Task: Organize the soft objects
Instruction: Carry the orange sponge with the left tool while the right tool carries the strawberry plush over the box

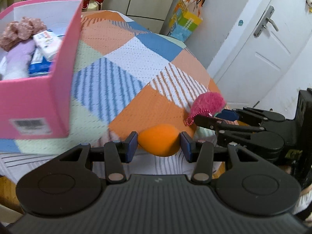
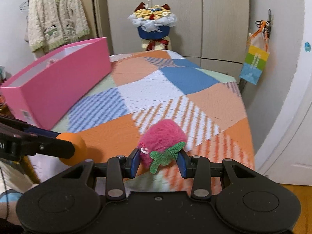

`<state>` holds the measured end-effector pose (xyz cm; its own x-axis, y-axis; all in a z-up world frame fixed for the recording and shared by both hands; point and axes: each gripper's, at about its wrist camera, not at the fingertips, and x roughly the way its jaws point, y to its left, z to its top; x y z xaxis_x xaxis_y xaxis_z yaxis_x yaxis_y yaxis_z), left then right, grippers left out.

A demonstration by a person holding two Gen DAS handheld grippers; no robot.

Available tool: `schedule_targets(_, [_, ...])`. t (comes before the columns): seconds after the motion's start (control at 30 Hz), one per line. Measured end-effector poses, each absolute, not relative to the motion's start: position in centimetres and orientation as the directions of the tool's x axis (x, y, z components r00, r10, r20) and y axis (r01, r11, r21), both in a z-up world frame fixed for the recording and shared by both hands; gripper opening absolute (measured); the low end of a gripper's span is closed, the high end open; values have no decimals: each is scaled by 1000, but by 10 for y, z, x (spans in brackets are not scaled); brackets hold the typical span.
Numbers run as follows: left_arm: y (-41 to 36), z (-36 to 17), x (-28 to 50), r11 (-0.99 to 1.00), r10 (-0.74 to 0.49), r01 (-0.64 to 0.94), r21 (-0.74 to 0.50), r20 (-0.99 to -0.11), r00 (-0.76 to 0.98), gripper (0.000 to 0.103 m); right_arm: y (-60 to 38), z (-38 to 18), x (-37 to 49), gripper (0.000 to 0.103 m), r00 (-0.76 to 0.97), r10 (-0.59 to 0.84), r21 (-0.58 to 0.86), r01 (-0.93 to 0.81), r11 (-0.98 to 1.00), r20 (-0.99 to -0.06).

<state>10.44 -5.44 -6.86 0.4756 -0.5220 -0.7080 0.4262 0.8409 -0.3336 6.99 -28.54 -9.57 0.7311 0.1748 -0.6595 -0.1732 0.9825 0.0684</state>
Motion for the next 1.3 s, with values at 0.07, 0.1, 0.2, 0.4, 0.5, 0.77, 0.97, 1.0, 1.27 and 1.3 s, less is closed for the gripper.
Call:
schedule_targets(0.07, [-43,-65,99,842,-518,429,-328,-717,467,46,-279,-92,65,44,722,205,91,-194,977,-661])
schedule_targets(0.1, [-37,-62,96,841,-517,429,-329,-722,460,46,-275,-90,62,44,713,226,106,-210,972,-664])
schedule_targets(0.2, [-15,-54,90,825,-540,434,-361,-731,418,46,-262,-84,55,44,685,275,136,-250,959,-675])
schedule_targets(0.4, [28,-32,83,833,-534,414,-368,-730,427,46,-233,-64,42,44,632,364,164,-352,921,-685])
schedule_targets(0.5, [47,-17,78,848,-514,406,-341,-717,472,46,-220,-54,37,44,599,407,184,-399,898,-689])
schedule_targets(0.77, [83,24,74,860,-500,413,-300,-659,562,46,-187,-21,35,44,567,502,207,-504,838,-653])
schedule_targets(0.97, [96,46,88,864,-496,419,-280,-615,613,46,-163,7,48,44,611,532,163,-555,816,-586])
schedule_targets(1.0, [97,49,93,863,-499,420,-282,-611,615,46,-159,12,53,45,618,534,153,-560,814,-577])
schedule_targets(1.27, [99,69,136,859,-505,438,-265,-580,639,46,-129,37,100,45,647,523,81,-583,808,-555])
schedule_targets(1.3, [99,69,143,863,-499,432,-262,-578,646,46,-126,38,106,45,654,518,68,-584,809,-551])
